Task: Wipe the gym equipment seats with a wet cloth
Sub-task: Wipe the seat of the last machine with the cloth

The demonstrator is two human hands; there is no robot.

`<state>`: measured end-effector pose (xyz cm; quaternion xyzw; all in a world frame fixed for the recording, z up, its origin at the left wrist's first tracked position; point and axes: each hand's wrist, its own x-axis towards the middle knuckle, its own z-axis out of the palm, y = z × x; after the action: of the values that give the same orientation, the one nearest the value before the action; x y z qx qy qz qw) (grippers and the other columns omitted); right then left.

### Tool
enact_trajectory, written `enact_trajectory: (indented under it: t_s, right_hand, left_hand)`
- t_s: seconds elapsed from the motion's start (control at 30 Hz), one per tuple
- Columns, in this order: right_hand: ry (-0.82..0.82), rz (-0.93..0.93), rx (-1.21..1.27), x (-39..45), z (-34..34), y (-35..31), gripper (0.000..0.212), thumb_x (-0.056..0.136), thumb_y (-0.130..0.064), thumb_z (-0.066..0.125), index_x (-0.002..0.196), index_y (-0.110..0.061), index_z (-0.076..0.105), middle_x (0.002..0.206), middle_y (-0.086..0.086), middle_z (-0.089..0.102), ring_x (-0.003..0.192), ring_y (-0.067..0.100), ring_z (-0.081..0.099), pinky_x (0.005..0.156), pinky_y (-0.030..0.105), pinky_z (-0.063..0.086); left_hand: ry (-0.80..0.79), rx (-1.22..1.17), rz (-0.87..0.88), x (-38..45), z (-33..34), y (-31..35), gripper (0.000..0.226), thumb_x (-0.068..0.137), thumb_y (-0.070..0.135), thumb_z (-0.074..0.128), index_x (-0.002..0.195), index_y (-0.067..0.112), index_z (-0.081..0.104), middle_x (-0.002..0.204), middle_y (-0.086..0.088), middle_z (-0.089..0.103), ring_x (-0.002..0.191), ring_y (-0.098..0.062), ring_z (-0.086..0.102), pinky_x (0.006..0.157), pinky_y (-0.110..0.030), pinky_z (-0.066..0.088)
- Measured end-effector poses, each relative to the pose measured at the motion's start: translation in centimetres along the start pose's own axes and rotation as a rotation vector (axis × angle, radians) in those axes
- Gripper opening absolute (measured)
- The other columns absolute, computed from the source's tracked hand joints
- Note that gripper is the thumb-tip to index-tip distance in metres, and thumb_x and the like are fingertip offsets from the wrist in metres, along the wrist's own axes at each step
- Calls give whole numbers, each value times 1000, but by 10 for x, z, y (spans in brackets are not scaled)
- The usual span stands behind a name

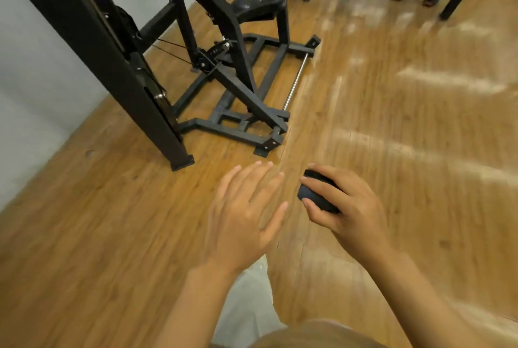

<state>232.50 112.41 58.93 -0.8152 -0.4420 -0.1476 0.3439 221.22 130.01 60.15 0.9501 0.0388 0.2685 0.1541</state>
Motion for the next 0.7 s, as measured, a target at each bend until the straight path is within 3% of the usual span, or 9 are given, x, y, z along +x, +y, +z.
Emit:
enact_trajectory:
  t_s: [0.3, 0.7]
  right_hand:
    - [125, 95, -66, 111, 4, 107, 31, 94, -33, 64, 109, -9, 76, 122, 7, 68, 105, 26, 67, 80, 45, 53]
    - [60, -41, -24, 242, -24, 341, 31, 95, -36, 61, 109, -12, 76, 121, 5, 69, 104, 21, 66, 83, 34, 50]
  left_hand:
    - [-63, -14, 155, 155, 55, -60, 40, 95, 32, 62, 129, 11, 65, 137, -7, 59, 133, -21, 51, 112, -48, 36]
    - [-149, 82, 132, 346, 209, -27, 46, 94, 32, 61, 136, 15, 60, 144, -5, 54, 140, -18, 42, 119, -40, 28]
